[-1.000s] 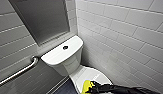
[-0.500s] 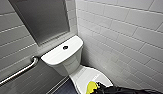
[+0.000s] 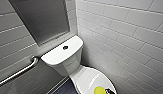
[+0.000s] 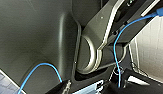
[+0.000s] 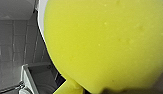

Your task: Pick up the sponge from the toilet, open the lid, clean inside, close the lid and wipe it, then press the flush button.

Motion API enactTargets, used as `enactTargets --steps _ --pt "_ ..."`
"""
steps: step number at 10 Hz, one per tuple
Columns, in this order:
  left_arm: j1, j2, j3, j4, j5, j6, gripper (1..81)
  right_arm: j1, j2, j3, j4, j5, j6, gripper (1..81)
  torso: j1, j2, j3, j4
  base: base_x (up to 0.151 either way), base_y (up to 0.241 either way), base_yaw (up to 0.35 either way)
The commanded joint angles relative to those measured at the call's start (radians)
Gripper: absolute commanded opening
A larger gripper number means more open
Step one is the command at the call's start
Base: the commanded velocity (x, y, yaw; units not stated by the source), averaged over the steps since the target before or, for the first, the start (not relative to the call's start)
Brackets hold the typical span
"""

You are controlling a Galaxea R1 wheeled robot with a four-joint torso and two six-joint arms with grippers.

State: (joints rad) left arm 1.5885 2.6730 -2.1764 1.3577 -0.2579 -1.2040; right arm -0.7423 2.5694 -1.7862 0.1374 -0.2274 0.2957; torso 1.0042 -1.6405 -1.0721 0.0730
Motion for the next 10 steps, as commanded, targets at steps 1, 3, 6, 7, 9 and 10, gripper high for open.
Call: enactTargets --steps 1,3,6,7,9,10 --pt "0.026 -0.022 0.01 0.015 0.025 0.003 81.1 0.017 -0.159 0.096 -0.006 -0.027 0.002 1.0 0.0 0.0 0.0 0.0 0.0 0.0 0.0" --pt "0.023 -0.022 0.01 0.012 0.025 0.004 81.1 -0.009 -0.277 0.166 -0.001 0.008 0.003 1.0 0.0 0.0 0.0 0.0 0.0 0.0 0.0" --pt "0.023 -0.024 0.01 0.015 0.026 0.004 81.1 -0.108 -0.41 0.167 -0.004 0.066 0.003 1.0 0.0 0.0 0.0 0.0 0.0 0.0 0.0" --pt "0.025 -0.024 0.01 0.015 0.026 0.004 81.1 -0.173 -0.439 0.135 -0.004 0.103 -0.001 1.0 0.0 0.0 0.0 0.0 0.0 0.0 0.0" --pt "0.025 -0.013 -0.03 0.011 0.026 0.003 81.1 -0.317 -0.437 0.078 -0.002 0.154 -0.007 1.0 0.0 0.0 0.0 0.0 0.0 0.0 0.0" --pt "0.024 -0.002 -0.062 0.008 0.025 0.003 81.1 -0.389 -0.407 0.056 -0.006 0.157 -0.009 1.0 0.0 0.0 0.0 0.0 0.0 0.0 0.0"
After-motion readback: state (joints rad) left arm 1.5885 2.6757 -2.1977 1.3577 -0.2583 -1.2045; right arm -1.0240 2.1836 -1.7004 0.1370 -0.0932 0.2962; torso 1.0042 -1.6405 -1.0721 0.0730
